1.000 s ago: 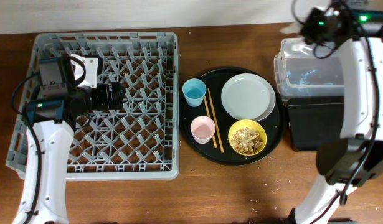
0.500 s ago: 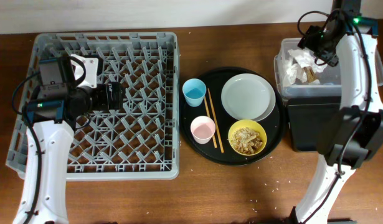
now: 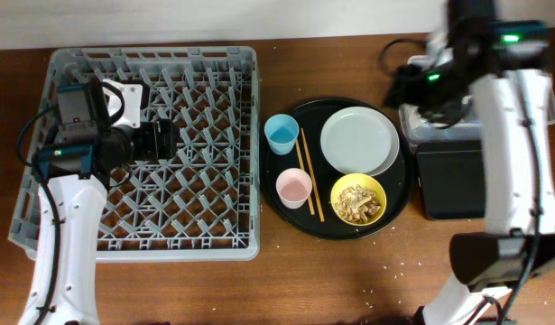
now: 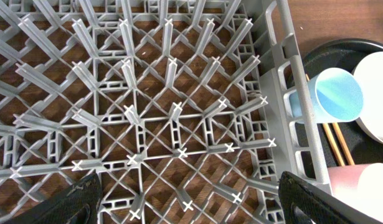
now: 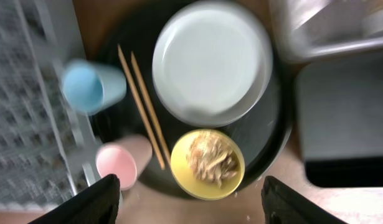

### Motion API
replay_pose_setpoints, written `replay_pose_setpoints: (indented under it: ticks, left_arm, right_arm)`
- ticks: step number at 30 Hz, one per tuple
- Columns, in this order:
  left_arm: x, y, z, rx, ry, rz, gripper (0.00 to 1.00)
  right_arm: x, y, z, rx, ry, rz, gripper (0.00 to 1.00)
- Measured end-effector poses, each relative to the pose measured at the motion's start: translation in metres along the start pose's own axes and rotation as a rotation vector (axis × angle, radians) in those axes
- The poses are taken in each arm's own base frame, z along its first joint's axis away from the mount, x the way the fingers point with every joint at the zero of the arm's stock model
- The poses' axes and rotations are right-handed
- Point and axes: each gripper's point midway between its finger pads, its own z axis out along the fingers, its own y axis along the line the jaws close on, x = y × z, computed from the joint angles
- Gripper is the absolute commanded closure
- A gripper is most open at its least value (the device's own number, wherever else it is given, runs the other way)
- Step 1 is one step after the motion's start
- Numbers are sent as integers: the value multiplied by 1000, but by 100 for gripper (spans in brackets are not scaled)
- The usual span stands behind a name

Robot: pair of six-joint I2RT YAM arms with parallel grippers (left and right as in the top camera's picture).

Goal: Sort waste into correct bins and load items into the dishwasher rack
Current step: 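Grasp rim of yellow bowl with right gripper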

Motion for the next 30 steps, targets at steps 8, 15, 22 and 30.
replay_pose_setpoints:
  ticks: [8, 15, 22, 30]
  left_arm:
    - [0, 0, 0, 0, 0, 0, 9]
    - [0, 0, 0, 0, -2, 1, 10]
    - [-1, 0, 0, 0, -3, 1, 9]
    - [4, 0, 0, 2, 15, -5, 1]
  right_arm:
    - [55, 27, 109, 75, 195, -6, 46]
    - [94, 24, 175, 182, 211, -15, 55]
    - [121, 10, 208, 215, 237, -44, 63]
    - [127, 12, 212, 212, 246, -118, 91]
